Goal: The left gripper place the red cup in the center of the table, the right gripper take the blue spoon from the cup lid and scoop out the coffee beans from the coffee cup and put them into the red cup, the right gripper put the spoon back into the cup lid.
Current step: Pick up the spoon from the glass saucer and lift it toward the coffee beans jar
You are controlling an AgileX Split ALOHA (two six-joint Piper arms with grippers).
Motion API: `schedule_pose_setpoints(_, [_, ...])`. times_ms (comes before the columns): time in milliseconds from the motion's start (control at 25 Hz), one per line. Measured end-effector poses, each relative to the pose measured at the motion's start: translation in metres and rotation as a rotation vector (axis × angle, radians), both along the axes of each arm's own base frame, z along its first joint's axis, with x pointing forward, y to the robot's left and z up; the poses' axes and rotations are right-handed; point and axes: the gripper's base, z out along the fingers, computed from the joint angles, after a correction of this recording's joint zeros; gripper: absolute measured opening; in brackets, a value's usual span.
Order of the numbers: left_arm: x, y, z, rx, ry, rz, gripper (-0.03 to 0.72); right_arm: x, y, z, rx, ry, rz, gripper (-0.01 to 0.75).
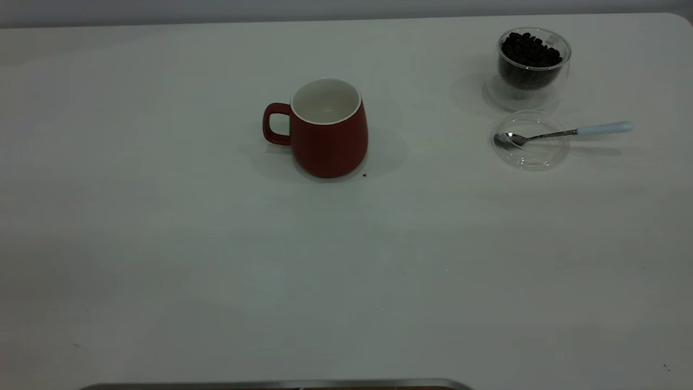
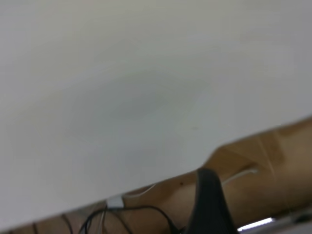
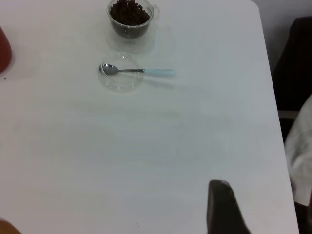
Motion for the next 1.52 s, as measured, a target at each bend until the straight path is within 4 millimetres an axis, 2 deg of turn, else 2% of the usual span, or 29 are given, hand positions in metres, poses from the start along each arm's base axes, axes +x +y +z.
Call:
schedule_pose_setpoints(160, [0.000,0.002,0.000,0.000,-0.002,0.148,0.587,0.000,0.000,0.000,0.000,0.000,0.000,0.441])
schedule_pose_setpoints(280, [-0.001,0.002,0.000,0.000,-0.002,0.184,0.587,0.000,0.000,0.000,0.000,0.000,0.000,0.441])
schedule_pose_setpoints(800, [-0.022,0.003,0.000,-0.019,-0.156,0.190,0.587,0.000,0.000,0.000,0.000,0.000,0.000,0.441])
schedule_pose_setpoints(1520, [-0.023,0.003,0.000,-0.058,-0.161,0.225,0.587,0.000,0.000,0.000,0.000,0.000,0.000,0.441])
